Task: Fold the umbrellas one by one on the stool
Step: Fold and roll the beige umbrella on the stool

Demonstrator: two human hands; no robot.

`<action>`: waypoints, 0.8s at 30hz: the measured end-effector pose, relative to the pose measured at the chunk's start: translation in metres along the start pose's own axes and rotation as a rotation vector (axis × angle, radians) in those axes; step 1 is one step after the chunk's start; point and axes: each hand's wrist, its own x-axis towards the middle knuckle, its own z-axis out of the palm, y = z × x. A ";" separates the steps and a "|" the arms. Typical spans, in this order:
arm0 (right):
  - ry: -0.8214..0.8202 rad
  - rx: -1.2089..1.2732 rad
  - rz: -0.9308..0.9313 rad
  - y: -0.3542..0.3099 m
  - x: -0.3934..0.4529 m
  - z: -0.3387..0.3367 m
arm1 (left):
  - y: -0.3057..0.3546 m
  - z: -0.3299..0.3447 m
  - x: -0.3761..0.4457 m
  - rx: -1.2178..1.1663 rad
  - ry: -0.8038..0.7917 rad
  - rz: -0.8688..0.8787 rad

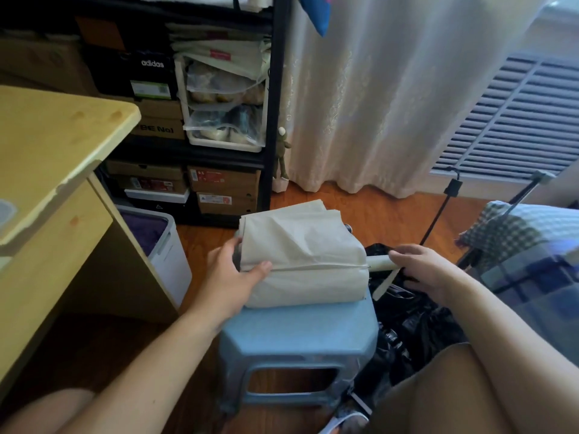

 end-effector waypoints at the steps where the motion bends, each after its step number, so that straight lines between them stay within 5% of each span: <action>1: 0.087 -0.118 -0.098 -0.007 -0.004 0.004 | 0.000 -0.002 0.001 -0.006 0.006 0.004; 3: 0.151 -0.102 -0.281 -0.025 -0.015 0.015 | 0.001 -0.006 0.005 -0.022 0.010 0.010; 7: -0.118 -0.008 -0.307 -0.039 -0.022 0.045 | 0.015 -0.012 0.013 -0.044 -0.022 0.126; 12: -0.230 -0.017 -0.501 -0.049 -0.022 0.038 | 0.020 -0.026 0.000 0.105 -0.222 0.388; 24: -0.354 -0.429 -0.779 -0.050 -0.063 0.019 | 0.021 -0.035 -0.014 0.064 -0.357 0.424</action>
